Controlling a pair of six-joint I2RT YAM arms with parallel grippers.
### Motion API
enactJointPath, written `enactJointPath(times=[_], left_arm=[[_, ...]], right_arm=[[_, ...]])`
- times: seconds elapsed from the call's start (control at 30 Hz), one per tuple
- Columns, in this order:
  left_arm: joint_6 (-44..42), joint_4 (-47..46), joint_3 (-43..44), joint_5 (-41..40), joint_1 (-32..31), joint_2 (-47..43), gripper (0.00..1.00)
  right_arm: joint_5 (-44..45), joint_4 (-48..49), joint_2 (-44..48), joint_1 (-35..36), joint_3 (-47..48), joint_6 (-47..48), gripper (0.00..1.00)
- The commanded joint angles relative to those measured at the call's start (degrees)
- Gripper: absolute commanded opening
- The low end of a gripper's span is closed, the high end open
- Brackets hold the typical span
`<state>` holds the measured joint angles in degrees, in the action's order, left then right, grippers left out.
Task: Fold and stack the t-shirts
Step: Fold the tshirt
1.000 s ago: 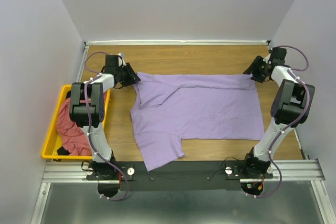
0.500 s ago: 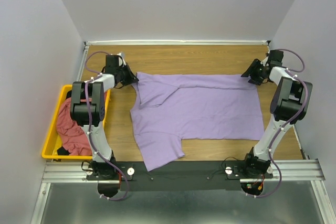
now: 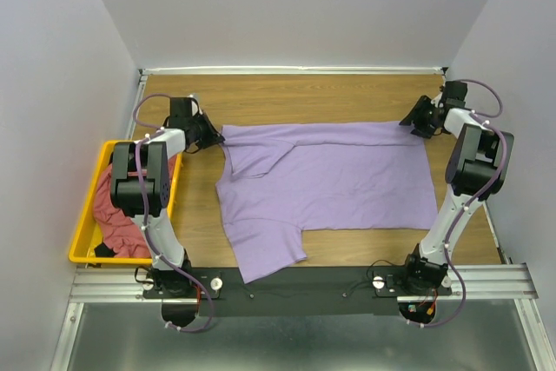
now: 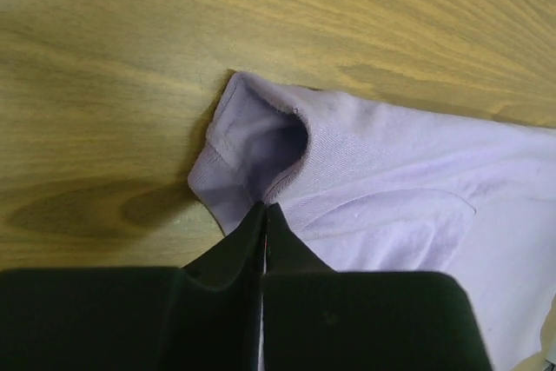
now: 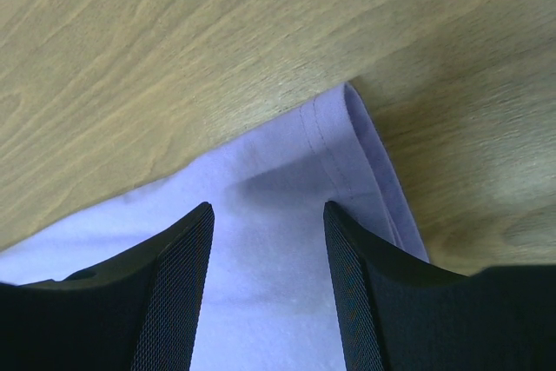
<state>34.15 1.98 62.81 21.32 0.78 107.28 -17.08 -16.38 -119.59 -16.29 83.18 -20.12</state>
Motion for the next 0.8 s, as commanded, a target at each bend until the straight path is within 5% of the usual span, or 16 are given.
enactJointPath(times=[0.0, 0.13, 0.2, 0.43, 0.63, 0.77], left_arm=[[0.04, -0.48, 2.67, -2.34, 0.63, 0.82, 0.13], [-0.14, -0.31, 5.39, -1.20, 0.63, 0.91, 0.42], [-0.14, 0.30, 5.75, -0.84, 0.54, -0.40, 0.43], [-0.49, 1.10, 6.71, -2.25, -0.69, -4.19, 0.28], [-0.84, 1.10, 11.89, -1.20, -4.46, 3.00, 0.09], [-0.14, 0.13, 13.83, -1.19, -4.82, 7.31, 0.08]], right_arm=[[-0.05, 0.30, -1.44, -0.14, 2.34, 0.61, 0.61], [-3.12, 0.56, -0.47, -0.14, 3.57, 0.78, 0.61], [-3.57, 0.47, 0.06, -0.14, 3.83, 0.61, 0.61], [-5.51, 0.74, -1.87, -0.14, 4.89, -0.18, 0.56], [-5.42, 1.09, -4.86, -0.23, 6.29, -0.89, 0.50], [-4.46, 1.26, -6.53, -0.23, 6.91, -0.62, 0.48]])
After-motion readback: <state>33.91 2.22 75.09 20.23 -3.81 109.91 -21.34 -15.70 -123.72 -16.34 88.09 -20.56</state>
